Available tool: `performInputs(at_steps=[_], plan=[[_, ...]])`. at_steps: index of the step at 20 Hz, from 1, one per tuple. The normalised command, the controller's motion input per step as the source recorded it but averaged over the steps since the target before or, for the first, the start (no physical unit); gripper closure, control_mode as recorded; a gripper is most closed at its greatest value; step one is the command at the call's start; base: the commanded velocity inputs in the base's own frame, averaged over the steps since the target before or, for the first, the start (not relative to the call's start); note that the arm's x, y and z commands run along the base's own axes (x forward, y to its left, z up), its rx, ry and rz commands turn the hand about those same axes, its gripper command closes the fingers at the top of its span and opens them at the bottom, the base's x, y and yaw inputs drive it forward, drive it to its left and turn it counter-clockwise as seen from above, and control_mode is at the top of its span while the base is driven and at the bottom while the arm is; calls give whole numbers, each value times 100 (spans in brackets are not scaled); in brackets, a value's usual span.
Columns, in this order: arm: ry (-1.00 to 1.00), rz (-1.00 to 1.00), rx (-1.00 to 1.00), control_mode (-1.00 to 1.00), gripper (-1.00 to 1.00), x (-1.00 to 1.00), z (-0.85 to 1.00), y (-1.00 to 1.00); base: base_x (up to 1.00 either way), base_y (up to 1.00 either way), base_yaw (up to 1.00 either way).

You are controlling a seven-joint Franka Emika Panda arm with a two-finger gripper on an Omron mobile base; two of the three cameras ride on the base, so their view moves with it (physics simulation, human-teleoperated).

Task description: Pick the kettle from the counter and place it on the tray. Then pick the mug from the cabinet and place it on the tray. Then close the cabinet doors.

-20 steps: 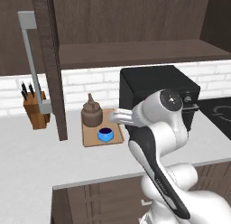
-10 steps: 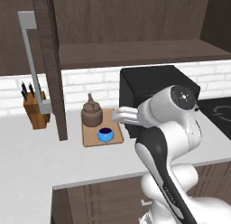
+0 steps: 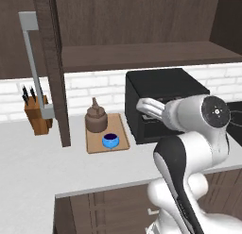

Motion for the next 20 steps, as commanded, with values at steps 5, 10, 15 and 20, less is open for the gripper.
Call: performInputs(at_steps=[5,10,15,20], plan=[[-18,-27,36,-100,-100,-3,32,-71,0,0,0],[0,-22,43,-100,-100,-25,45,-83,0,0,0],[-5,-11,41,-100,-100,-23,15,-72,0,0,0],[-4,-7,35,-100,-100,-25,4,-61,0,0,0]])
